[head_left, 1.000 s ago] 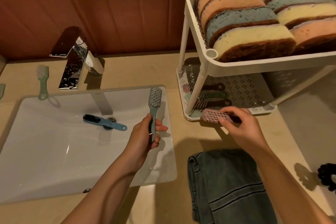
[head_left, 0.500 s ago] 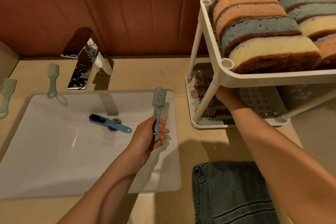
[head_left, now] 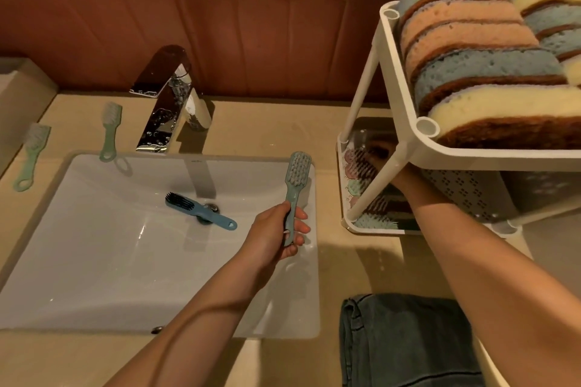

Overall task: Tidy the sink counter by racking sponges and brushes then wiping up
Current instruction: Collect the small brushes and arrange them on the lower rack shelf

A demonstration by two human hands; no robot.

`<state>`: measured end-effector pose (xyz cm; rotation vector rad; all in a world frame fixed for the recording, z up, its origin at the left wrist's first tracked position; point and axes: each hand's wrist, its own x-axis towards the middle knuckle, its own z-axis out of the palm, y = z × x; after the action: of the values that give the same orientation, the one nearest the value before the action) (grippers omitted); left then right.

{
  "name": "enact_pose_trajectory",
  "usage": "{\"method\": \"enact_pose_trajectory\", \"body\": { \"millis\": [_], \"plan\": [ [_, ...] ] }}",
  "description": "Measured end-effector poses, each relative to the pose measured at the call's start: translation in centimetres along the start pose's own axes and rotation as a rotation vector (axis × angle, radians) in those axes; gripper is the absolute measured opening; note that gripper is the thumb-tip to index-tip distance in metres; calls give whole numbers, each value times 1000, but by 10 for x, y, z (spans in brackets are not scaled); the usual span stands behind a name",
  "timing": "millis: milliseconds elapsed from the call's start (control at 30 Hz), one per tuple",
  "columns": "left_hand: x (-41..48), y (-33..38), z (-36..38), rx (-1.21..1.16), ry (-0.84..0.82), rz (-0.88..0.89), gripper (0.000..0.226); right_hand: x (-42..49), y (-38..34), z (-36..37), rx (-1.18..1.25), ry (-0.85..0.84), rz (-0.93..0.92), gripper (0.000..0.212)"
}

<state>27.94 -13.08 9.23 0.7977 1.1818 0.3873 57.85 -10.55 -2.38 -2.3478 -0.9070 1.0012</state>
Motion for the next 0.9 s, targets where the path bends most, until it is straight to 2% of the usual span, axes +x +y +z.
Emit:
{"method": "enact_pose_trajectory", "body": {
  "millis": [67,167,267,367,467,667,900],
  "plan": [
    [-1,-1,2,14,-4,10,31,0,0,-1,25,106,-103,84],
    [-2,-5,3,42,-23,33,32,-37,-12,-5,-52,275,-170,53],
    [-4,-12,1,65,-58,68,41,-95,-26,-3,210,413,-243,31],
    [-5,-22,-4,33,-86,119,42,-152,-32,-3,399,375,-244,10],
    [-8,-30,-8,-34,-144,129,38,-205,-30,3,631,335,-246,16],
    [-21,-39,-1,16,-280,205,33,-246,-31,31,680,142,-374,17],
    [-29,-46,17,169,-381,268,28,-257,-36,37,847,197,-391,32]
  ]
}}
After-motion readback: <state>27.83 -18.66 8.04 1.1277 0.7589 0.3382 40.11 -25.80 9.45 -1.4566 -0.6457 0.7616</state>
